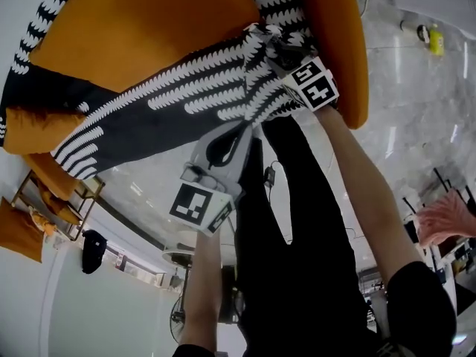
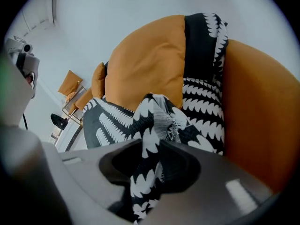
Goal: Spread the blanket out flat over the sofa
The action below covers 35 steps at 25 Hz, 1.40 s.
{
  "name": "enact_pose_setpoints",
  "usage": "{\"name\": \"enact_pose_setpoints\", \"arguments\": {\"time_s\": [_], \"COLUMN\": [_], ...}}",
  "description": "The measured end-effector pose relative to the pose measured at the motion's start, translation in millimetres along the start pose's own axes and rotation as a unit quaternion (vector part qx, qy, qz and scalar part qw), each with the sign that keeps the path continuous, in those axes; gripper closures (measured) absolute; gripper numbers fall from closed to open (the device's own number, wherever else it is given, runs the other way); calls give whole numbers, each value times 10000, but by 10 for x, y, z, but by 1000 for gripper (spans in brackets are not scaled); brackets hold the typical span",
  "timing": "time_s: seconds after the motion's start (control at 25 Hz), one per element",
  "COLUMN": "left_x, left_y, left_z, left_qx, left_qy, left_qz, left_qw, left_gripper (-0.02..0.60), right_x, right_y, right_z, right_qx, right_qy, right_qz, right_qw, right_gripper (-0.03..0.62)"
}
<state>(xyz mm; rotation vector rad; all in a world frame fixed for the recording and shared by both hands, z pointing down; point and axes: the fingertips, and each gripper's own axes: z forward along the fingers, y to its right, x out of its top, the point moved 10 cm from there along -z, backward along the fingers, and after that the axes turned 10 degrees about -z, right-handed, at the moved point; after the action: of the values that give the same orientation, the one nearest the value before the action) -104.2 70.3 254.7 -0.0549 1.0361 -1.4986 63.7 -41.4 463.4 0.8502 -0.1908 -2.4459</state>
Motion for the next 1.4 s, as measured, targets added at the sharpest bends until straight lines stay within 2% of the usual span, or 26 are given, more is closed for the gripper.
{"name": "enact_pose_setpoints", "arguments": {"time_s": [0.12,0.2,0.32,0.36,0.48,0.72,0.92,1.08,1.2,1.4], "left_x": [2,10,-40,-70,-165,-273,-310,-376,-425,-393], "left_y": [-4,-44,-80,-72,-82,-387,-281,-307,-359,-363], "left_z": [49,52,18,-3,-88,-337,-127,-272,-316,-248], "left_qx": [7,9,22,23,-7,1,14,1,3,-34], "left_qy": [-16,-3,22,25,-2,38,-3,57,44,48], "left_qz": [27,61,80,85,93,25,15,-5,-38,-57], "left_qw": [10000,10000,10000,10000,10000,10000,10000,10000,10000,10000], "left_gripper": [571,571,571,571,571,571,571,571,571,571], "right_x": [-3,45,54,32,-57,75,-131,-132,-135,-77], "right_y": [40,30,-16,-27,-39,-154,86,-30,-91,-7], "right_z": [59,90,98,83,96,427,417,458,535,534], "right_qx": [92,103,-60,-180,-433,-281,-344,-435,-505,-490], "right_qy": [-86,-101,-62,-19,22,-87,-259,-434,-583,-690], "right_qz": [0,-35,-114,-101,81,161,294,232,122,-5], "right_qw": [9999,9999,9999,9998,9990,9994,9986,9978,9969,9964], "right_gripper": [490,519,545,543,452,450,450,451,472,554]}}
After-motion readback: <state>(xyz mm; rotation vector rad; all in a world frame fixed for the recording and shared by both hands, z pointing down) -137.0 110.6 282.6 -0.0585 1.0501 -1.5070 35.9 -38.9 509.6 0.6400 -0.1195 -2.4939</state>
